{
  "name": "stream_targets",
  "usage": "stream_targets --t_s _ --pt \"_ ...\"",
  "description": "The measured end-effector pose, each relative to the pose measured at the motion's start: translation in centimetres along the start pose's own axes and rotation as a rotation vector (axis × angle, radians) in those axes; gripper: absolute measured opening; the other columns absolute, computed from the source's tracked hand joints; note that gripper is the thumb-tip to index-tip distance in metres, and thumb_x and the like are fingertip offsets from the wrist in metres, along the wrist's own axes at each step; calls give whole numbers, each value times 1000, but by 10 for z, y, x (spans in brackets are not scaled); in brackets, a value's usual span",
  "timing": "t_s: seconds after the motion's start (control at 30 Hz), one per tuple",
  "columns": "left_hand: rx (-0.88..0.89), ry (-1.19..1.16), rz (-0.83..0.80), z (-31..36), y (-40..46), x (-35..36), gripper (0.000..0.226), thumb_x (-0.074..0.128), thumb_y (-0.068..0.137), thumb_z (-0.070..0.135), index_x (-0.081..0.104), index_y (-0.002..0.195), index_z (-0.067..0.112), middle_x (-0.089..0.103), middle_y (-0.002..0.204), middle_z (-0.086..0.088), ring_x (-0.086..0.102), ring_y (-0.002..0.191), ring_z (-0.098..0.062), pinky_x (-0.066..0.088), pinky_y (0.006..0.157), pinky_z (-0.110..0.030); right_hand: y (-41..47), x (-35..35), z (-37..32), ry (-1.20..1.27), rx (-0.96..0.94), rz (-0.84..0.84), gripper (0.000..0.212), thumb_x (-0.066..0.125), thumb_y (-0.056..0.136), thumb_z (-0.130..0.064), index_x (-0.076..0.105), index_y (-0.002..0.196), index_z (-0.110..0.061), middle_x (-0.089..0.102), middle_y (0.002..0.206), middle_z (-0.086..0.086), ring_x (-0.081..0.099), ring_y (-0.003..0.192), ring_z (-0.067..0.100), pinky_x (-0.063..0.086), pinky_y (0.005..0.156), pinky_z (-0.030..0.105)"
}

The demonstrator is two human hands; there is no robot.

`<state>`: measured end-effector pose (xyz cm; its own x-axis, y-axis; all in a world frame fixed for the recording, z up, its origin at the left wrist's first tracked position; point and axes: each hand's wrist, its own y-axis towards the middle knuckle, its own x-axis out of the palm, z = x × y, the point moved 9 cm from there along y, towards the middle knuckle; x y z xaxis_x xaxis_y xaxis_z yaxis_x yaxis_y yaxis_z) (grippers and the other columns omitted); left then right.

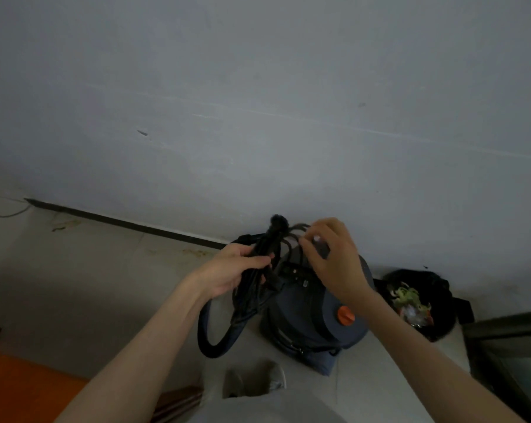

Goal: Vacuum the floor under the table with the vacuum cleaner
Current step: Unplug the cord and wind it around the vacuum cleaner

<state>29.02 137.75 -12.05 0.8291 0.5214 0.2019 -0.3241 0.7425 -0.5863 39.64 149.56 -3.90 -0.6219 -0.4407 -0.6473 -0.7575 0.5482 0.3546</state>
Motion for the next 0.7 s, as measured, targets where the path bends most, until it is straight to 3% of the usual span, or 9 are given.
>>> stream_targets --t_s 0.03,0.13,0.2,0.27,0.37,0.43,0.53,0.7 --pt "7 -39 25 1 0 -3 10 57 88 -2 65 92 1 64 72 -11 61 55 -16 54 55 -22 -7 5 0 38 29 -27 13 63 87 -26 62 83 -14 51 88 -9 46 83 6 36 76 16" --pt "10 -55 49 2 0 -6 10 58 88 2 66 93 4 67 71 -6 63 60 -16 55 56 -23 -25 50 4 122 142 -404 18 60 89 -41 63 87 -23 53 87 -14 47 86 0 31 79 12" --pt "6 -36 48 2 -1 -6 10 59 88 4 67 93 6 67 72 -6 63 63 -17 56 60 -25 -28 69 4 138 165 -561 13 60 92 -35 63 86 -24 54 87 -15 47 87 0 30 80 12" --pt "8 -48 55 2 -3 -7 9 59 88 4 68 91 7 66 71 -6 63 57 -15 55 56 -24 -32 81 2 170 213 -671 18 58 94 -29 63 81 -18 51 80 -13 46 75 -5 33 72 11" --pt "48 -16 64 5 -5 -8 9 57 90 3 65 91 5 66 68 -6 62 53 -13 53 51 -21 -34 77 4 431 445 -684 25 52 97 -19 62 77 -9 54 72 -6 47 62 -4 38 67 11" --pt "112 144 52 8 -7 -5 8 54 93 5 61 94 3 63 67 -4 59 52 -11 50 51 -21 -30 70 4 620 569 -638 30 49 99 -15 62 72 -11 62 66 -3 52 60 5 42 68 21" --pt "188 352 27 11 -10 -1 7 52 95 10 57 96 4 60 64 3 56 54 -7 46 55 -17 -26 63 -4 601 551 -680 33 47 100 -13 54 67 -12 60 58 -2 54 55 9 43 62 21" --pt "240 463 47 17 -7 -6 4 54 94 10 56 96 13 60 67 4 57 59 -7 47 63 -21 -26 60 -18 465 459 -762 34 47 100 -17 50 67 -13 52 61 6 44 47 10 39 55 22"
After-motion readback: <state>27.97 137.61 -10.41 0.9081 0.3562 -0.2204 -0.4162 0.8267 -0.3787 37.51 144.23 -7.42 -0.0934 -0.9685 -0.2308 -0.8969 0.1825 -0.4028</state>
